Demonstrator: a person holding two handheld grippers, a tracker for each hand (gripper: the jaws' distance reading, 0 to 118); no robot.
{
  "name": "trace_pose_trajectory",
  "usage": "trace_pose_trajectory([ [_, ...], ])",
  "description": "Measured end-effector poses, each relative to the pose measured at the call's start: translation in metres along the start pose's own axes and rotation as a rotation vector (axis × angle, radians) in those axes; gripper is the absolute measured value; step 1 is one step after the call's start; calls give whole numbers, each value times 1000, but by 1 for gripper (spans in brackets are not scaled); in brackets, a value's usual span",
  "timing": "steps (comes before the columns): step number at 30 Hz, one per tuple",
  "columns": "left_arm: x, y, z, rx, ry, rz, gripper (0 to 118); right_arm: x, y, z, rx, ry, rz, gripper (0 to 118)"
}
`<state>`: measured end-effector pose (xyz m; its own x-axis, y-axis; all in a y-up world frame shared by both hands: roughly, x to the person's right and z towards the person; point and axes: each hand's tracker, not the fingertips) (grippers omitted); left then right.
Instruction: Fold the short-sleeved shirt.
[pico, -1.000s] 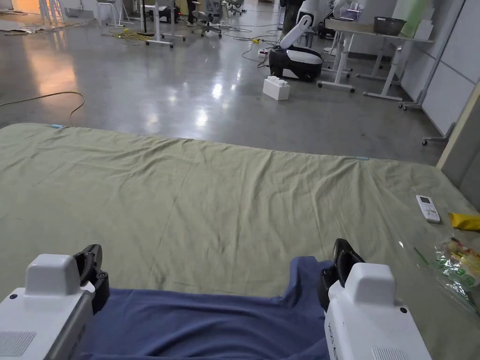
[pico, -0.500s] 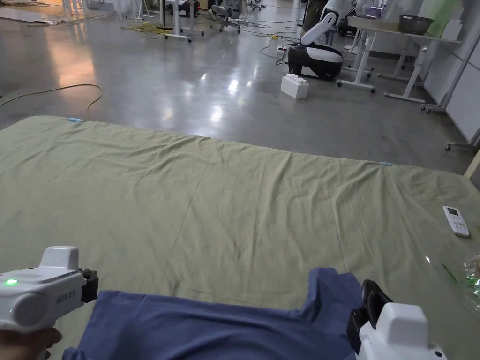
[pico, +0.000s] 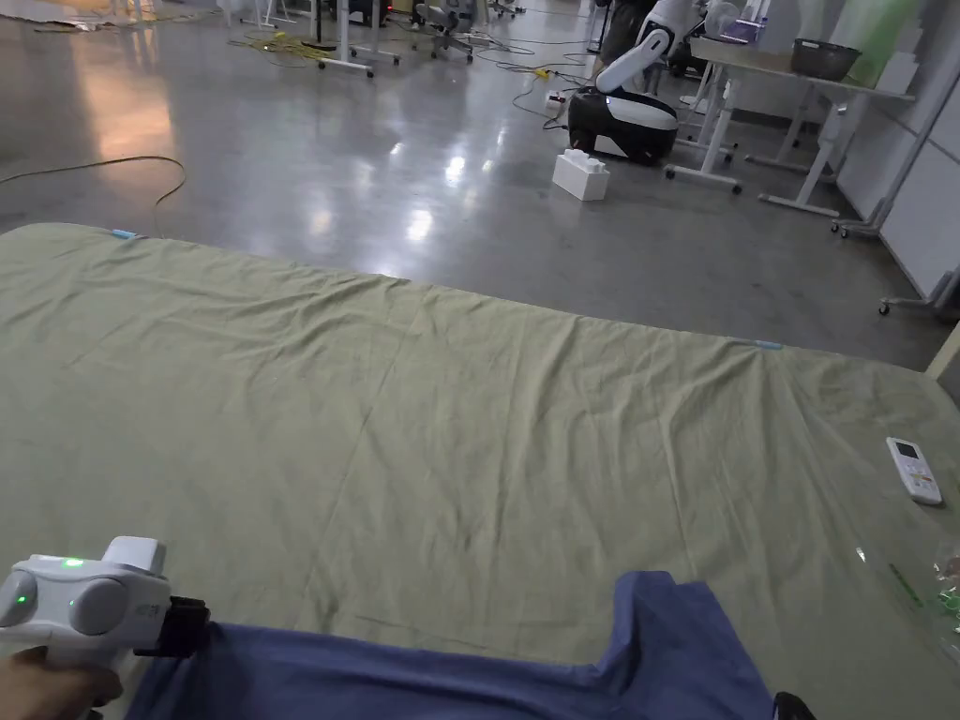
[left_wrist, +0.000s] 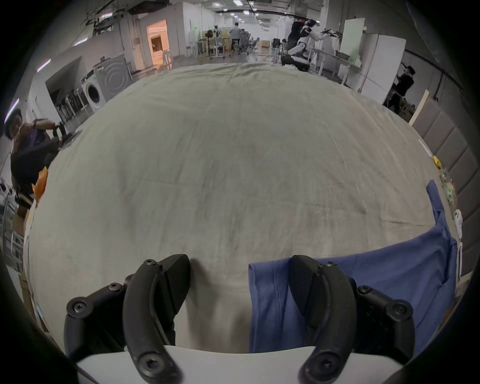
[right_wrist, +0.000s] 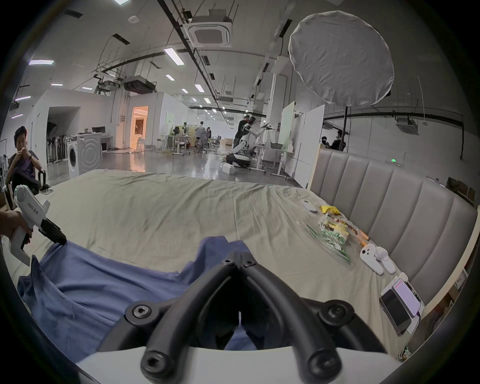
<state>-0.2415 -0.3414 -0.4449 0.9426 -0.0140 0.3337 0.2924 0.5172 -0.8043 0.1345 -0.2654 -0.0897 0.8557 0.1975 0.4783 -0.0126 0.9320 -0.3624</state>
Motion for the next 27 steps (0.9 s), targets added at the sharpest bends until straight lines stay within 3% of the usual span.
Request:
trace_pose_trajectory([
  [4,7,1,-6,-1,13,-69,60,4,-8,-8,-34,-2,-8,0],
  [5,10,1,-4,2,9,-80,51,6,-10,-11,-42,-1,-14,0],
  [7,8,1,-6,4,-11,-98,15,9,-11,-21,-61,5,-17,0],
  [9,12,1,-3,12,-23,-140,7,17,-9,-38,-103,20,-24,0],
  [10,14,1,-2,9,-36,-150,6,21,-9,-49,-162,36,-57,1],
  [12,9,-1,-6,14,-26,-158,4,30,-5,-80,-239,62,-44,3],
  [13,8,-1,-4,23,-25,-155,3,36,-8,-95,-316,106,-82,11],
  [14,7,-2,-1,47,-25,-140,3,42,-6,-112,-359,86,-57,25],
  [15,3,-4,0,53,-33,-120,3,45,-6,-129,-414,117,-61,45],
  [21,-1,-13,22,134,-40,-106,3,59,-16,-209,-576,142,50,81],
  [27,1,-20,40,174,-41,-90,3,61,-35,-260,-680,175,26,85],
])
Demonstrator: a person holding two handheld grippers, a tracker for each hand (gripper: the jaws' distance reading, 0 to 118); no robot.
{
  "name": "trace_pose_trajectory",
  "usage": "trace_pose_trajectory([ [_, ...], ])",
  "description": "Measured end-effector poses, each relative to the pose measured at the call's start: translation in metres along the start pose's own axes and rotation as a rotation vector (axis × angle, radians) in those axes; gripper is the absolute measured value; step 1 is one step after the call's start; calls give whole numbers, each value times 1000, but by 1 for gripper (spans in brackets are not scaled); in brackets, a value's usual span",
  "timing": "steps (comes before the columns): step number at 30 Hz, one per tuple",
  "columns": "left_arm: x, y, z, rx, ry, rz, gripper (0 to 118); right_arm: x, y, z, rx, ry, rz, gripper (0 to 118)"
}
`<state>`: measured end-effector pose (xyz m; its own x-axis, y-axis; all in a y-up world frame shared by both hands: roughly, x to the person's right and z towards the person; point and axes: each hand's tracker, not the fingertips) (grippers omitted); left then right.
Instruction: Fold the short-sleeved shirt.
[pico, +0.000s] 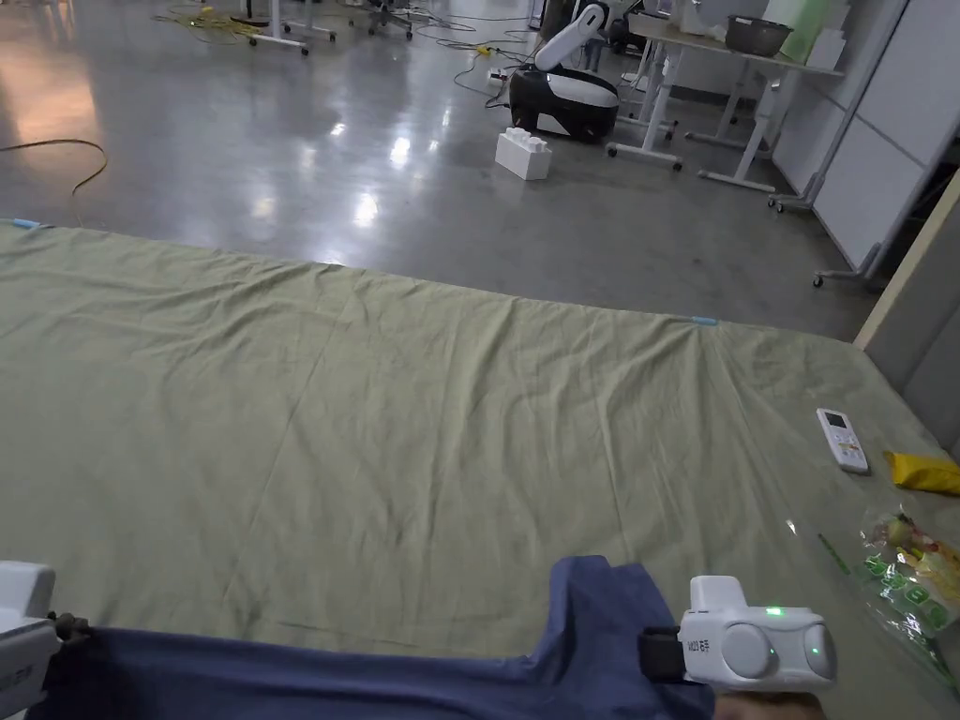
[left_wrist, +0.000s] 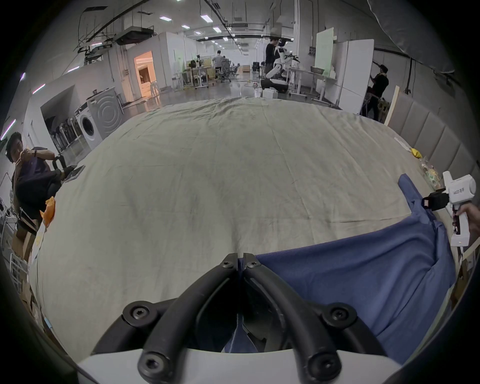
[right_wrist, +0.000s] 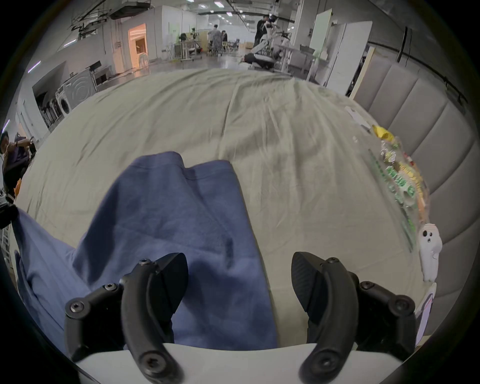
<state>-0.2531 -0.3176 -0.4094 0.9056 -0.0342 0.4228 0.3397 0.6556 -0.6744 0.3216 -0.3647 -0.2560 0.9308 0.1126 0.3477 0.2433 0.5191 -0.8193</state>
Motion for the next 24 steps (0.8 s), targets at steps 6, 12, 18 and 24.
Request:
trace_pose_trajectory([
  [6,5,-6,6,11,7,1,3,-6,0,-4,-17,11,-44,41],
  [12,11,-10,19,15,9,6,3,-13,-6,8,20,13,-17,2],
  [18,9,-9,50,66,-21,25,3,-12,-11,68,156,3,17,2],
  [24,2,-19,91,117,-58,49,3,-3,-37,142,237,6,23,2],
])
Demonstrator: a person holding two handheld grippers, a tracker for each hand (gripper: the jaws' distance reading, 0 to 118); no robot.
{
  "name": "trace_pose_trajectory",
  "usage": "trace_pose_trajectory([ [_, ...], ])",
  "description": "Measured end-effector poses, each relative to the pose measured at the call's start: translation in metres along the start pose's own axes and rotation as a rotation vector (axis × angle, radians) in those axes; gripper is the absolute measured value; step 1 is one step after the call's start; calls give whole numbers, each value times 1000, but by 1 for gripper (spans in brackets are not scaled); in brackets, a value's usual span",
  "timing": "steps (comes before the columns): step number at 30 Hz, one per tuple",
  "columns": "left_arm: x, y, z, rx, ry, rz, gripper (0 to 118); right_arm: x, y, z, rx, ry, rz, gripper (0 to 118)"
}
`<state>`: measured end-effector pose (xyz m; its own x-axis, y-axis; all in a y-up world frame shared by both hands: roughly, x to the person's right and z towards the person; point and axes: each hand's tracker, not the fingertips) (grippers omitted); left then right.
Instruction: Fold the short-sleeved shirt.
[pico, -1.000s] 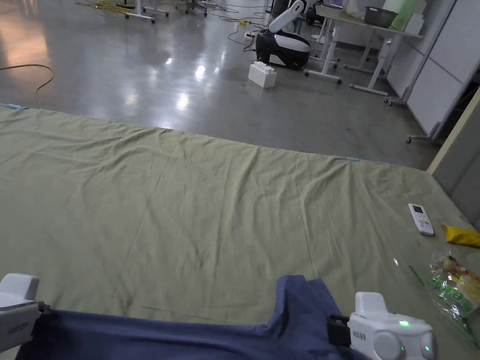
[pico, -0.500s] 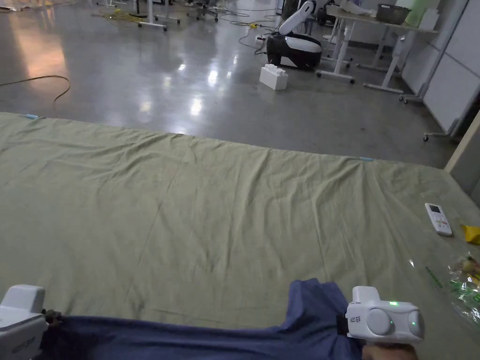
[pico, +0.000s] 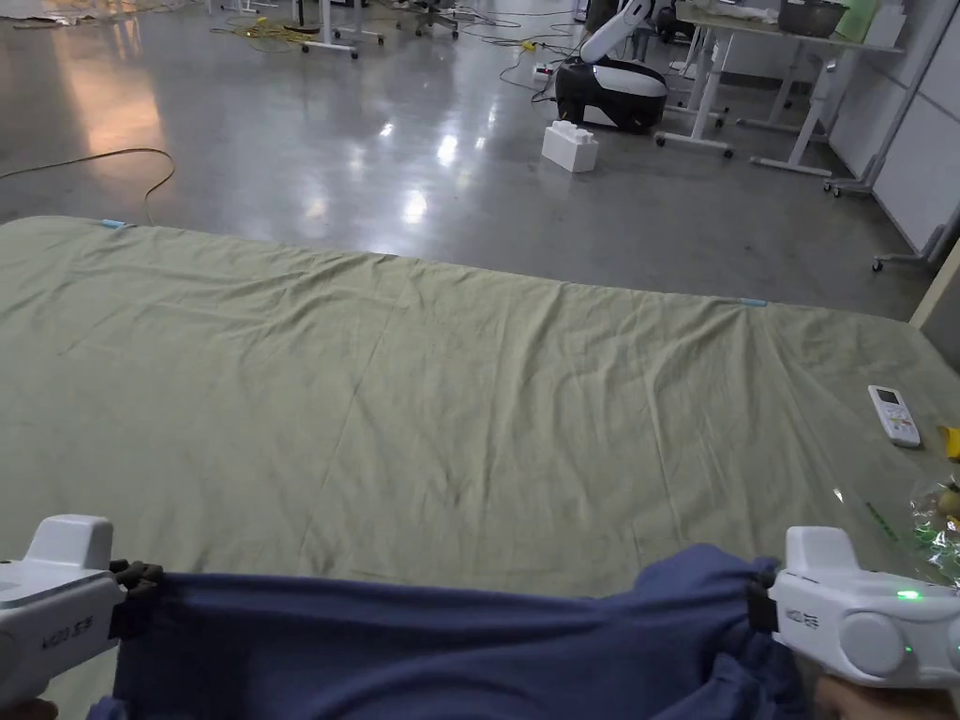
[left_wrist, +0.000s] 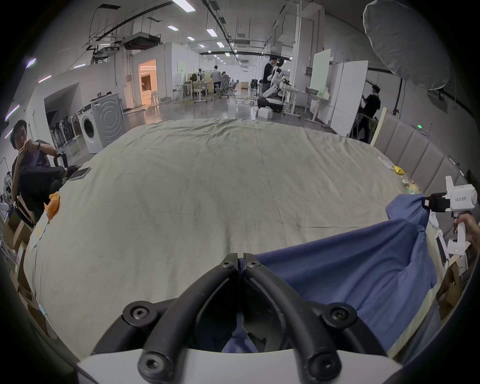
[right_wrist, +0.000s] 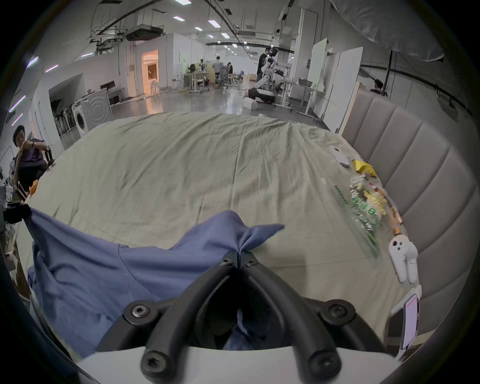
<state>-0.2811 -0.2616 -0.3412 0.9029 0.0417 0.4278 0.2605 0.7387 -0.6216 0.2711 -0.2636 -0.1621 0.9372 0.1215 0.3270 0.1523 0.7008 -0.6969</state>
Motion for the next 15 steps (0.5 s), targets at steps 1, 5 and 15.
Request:
trace_pose_trajectory([
  [1,-1,-1,7,9,-3,0,3,2,-3,11,7,1,-1,2],
  [5,-5,-9,37,40,-34,8,3,7,-19,54,29,3,-9,2],
  [15,-12,-51,87,37,-73,-34,3,2,-91,112,-24,-4,47,2],
])
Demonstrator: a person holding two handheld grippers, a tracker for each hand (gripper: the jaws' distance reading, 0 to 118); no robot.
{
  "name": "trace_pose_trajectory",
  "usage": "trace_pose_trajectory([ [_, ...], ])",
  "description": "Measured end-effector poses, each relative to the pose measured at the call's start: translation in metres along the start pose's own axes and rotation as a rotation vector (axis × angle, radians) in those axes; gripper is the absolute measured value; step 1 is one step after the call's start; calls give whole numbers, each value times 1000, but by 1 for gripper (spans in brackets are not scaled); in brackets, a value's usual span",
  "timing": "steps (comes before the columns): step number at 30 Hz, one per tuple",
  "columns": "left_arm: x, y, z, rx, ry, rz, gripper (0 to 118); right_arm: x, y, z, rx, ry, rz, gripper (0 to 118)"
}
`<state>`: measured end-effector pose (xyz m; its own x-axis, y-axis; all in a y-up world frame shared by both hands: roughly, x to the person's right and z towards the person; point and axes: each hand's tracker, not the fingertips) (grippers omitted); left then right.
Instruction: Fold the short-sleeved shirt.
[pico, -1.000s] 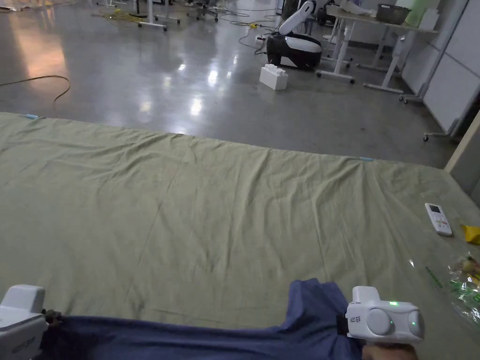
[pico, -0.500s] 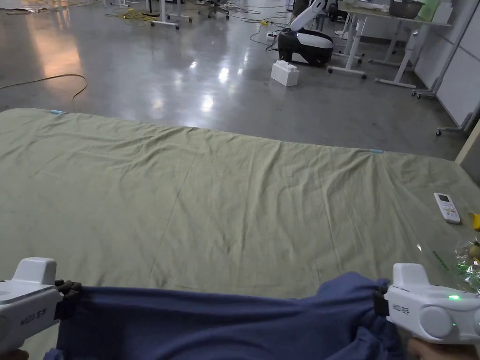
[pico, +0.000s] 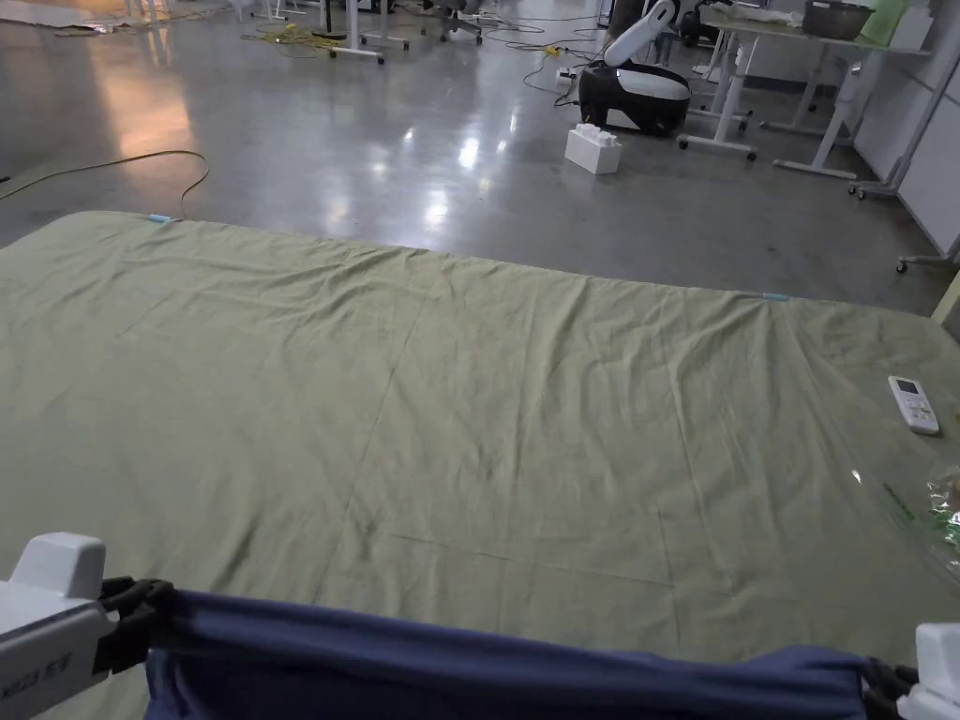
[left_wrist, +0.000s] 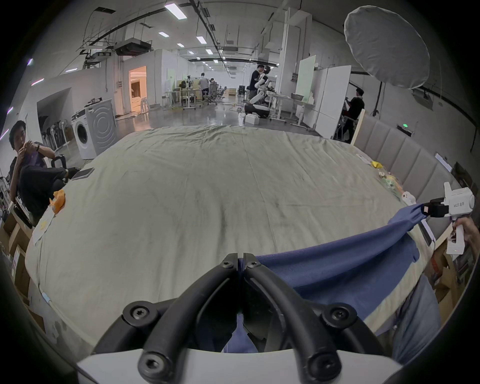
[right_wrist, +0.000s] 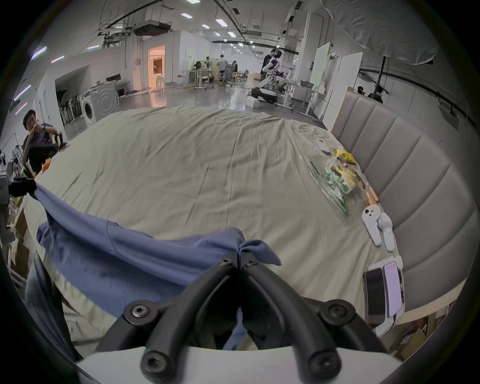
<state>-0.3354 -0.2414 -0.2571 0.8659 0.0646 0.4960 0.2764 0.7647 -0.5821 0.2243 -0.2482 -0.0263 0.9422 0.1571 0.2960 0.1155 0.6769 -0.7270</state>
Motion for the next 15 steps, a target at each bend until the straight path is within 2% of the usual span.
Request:
trace_pose_trajectory([
  [8,4,-53,19,-88,12,-24,3,-8,-61,8,-109,19,-10,2],
  [15,3,-88,2,-196,14,-51,3,-12,-99,-12,-196,21,-18,2],
])
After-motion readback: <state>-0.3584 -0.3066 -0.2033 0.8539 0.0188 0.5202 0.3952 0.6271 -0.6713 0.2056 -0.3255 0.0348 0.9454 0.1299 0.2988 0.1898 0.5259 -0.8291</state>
